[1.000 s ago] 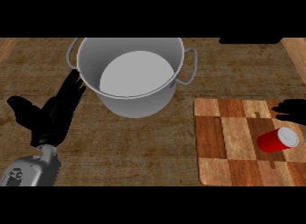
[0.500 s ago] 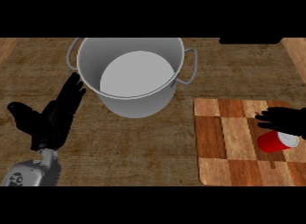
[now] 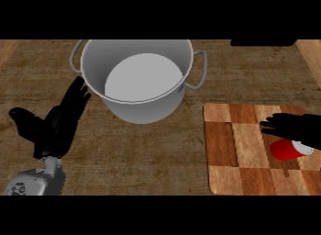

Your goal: Pick the can from the cutting board and place it in the pot

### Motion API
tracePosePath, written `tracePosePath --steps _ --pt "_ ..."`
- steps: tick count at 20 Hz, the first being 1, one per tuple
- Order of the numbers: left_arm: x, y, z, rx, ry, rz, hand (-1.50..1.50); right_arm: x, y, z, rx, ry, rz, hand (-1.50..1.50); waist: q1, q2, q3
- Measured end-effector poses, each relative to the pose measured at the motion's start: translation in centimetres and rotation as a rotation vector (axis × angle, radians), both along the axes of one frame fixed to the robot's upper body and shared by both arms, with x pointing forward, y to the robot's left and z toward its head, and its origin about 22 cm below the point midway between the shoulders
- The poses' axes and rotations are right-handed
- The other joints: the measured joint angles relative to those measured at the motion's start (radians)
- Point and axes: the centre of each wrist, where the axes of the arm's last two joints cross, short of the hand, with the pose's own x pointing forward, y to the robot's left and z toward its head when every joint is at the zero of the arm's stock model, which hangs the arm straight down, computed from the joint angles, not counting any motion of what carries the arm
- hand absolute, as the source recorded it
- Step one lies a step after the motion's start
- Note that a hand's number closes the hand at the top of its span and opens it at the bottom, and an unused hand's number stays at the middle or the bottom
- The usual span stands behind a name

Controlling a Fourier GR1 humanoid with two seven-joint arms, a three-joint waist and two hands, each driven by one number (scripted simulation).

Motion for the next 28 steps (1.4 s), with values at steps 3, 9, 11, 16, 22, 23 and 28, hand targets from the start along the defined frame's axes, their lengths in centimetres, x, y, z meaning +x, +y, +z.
tracePosePath --steps 3,9,11,16,22,23,28 --pt "-0.3 0.5 0.1 0.0 0.0 0.002 0.0 0.4 0.1 -1.0 -0.016 -0.002 0.001 -1.5 0.001 0.0 0.0" --pt "-0.3 0.0 0.5 -0.001 -0.004 -0.002 0.0 0.3 1.1 -2.1 0.056 0.021 0.055 1.5 -0.001 -0.001 0.0" --pt "-0.3 0.3 0.0 -0.001 0.0 -0.005 0.0 0.4 1.5 -2.1 0.077 0.009 0.071 1.5 -0.001 -0.001 -0.001" --pt "-0.7 0.0 0.3 0.007 0.003 -0.002 0.0 -0.3 0.7 -2.0 0.105 -0.016 0.086 1.5 -0.003 -0.001 0.0" --pt "-0.5 0.7 0.1 0.003 0.012 0.022 0.0 0.2 3.2 -4.1 0.169 -0.033 -0.208 1.5 -0.024 -0.01 -0.008" --pt "-0.6 0.9 0.1 0.003 0.014 0.031 0.0 0.2 3.3 -4.5 0.185 -0.042 -0.298 1.5 -0.035 -0.014 -0.011" --pt "-0.9 1.6 -0.2 0.01 0.026 0.071 0.0 -0.2 4.5 -6.4 0.24 -0.108 -0.701 1.5 -0.087 -0.036 -0.023"
